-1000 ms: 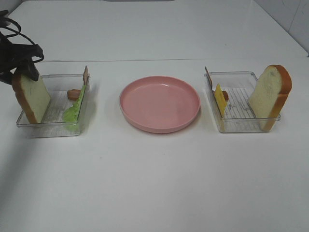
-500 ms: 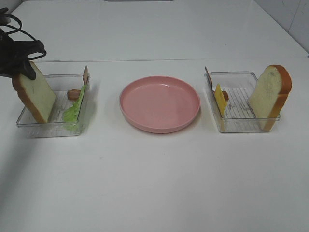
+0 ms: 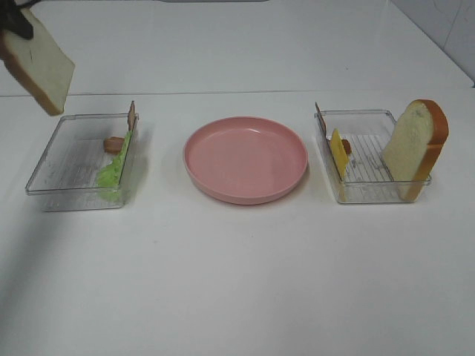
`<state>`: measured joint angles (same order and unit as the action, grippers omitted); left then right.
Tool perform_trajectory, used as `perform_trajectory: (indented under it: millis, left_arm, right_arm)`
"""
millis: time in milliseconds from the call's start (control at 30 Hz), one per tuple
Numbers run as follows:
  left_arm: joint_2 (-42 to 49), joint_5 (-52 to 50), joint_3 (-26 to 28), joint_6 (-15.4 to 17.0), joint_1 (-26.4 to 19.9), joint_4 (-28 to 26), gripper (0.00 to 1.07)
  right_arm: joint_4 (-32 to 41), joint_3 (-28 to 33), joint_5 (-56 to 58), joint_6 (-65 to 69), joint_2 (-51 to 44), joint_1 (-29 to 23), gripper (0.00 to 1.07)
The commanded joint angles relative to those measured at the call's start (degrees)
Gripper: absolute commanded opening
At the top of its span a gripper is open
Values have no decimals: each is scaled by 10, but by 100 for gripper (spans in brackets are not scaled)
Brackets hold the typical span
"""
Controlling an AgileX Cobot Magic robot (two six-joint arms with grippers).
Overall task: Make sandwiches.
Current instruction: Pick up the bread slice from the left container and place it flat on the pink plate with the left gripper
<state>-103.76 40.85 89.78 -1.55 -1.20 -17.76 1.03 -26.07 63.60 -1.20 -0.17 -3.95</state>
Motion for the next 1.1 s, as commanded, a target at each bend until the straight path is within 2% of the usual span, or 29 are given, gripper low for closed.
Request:
perform_trajectory:
  millis: [33,167,233,333,400,500,567,600,667,933,1000,1033,1100]
  left_arm:
    - [11,6,46,9,25,-17,1]
    - [11,1,77,7,55,-23,1]
    - [11,-37,92,7,105,-36,1]
    - [11,-50,92,7,117,-42,1]
    - [3,-78,92,7,158,-75,1]
    - [-2,-81,92,7,168,-88,1]
    - [-23,-84,92,6,194,-130,1]
    - [-23,-84,92,6,194,-130,1]
    - [-57,-82,92,-1,218,-176,1]
    - [-117,-81,92,-31,246,-240,1]
    - [-155,-85,92,-50,254,-291,1]
    - [-155,-85,92,-50,254,-291,1]
    - [-181,-85,92,-62,256,-324,1]
  right_arm:
    - [-1,2,-6,-5,-18,3,87]
    - [-1,2,-6,-5,-18,3,87]
    - [-1,2,-6,-5,-18,3,87]
    - [-1,2,-6,-5,-18,3,87]
    - [-1,2,-6,-5,-18,3,87]
    - [-1,2,-6,-5,-18,3,87]
    - [-1,2,-6,-5,-18,3,87]
    - [-1,2,-6,-5,-18,3,87]
    - [-1,2,-6,-5,-18,3,87]
    - [-1,2,-6,-5,-18,3,87]
    - [-1,2,-6,-5,-18,3,87]
    - [-1,2,-6,-5,-18,3,87]
    - [-1,2,-6,-5,-18,3,87]
